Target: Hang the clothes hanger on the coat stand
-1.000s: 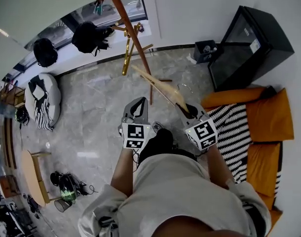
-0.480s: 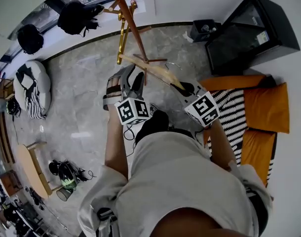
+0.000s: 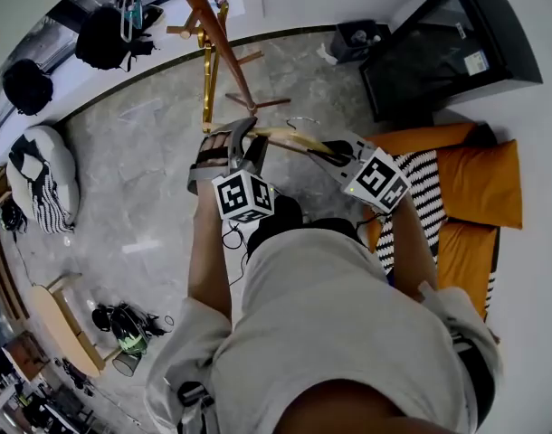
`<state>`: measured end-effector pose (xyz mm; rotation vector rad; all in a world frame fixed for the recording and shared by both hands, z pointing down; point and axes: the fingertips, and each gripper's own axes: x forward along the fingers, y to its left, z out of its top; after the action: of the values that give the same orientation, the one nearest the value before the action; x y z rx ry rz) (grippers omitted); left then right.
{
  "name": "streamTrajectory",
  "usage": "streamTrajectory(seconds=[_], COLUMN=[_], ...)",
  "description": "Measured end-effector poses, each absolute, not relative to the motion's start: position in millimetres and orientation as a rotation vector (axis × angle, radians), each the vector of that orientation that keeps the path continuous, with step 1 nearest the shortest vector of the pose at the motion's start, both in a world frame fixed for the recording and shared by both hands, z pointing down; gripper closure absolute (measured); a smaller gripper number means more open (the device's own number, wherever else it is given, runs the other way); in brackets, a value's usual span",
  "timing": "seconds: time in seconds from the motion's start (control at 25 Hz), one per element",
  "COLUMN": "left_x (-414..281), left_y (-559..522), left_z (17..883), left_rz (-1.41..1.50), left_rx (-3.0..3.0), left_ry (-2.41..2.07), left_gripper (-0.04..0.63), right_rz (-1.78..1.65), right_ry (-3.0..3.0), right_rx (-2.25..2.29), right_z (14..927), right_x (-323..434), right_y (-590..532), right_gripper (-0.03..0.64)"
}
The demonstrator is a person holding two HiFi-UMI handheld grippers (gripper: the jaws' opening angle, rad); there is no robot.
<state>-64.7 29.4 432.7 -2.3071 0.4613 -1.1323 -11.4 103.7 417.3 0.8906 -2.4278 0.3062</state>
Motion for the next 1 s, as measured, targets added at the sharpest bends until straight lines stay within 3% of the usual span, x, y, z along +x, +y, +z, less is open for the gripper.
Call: streamTrajectory(seconds=[0.12, 0.24, 0.6, 1.0], left_x=[-63, -60, -37, -19], left_y=[23, 22, 6, -44], left_z=[440, 449, 463, 473], left_rz=[-1.144, -1.186, -1.310, -1.477], left_rx=[-2.352, -2.343, -2.398, -2.494], left_ry=[0.409, 0.343, 0.452, 0.894], left_gripper=[0.485, 0.499, 0.502, 0.508], right_rz=[0.303, 0.292, 0.177, -0.219], right_ry=[-2.389, -2.361, -2.225, -2.099], right_rx=[0.827, 0.767, 0.476, 0.264], right_z=[423, 427, 453, 468], right_x=[-5, 2, 44, 73], right_y=[95, 88, 48, -58], right_gripper=[0.588, 0.588, 0.588, 0.581])
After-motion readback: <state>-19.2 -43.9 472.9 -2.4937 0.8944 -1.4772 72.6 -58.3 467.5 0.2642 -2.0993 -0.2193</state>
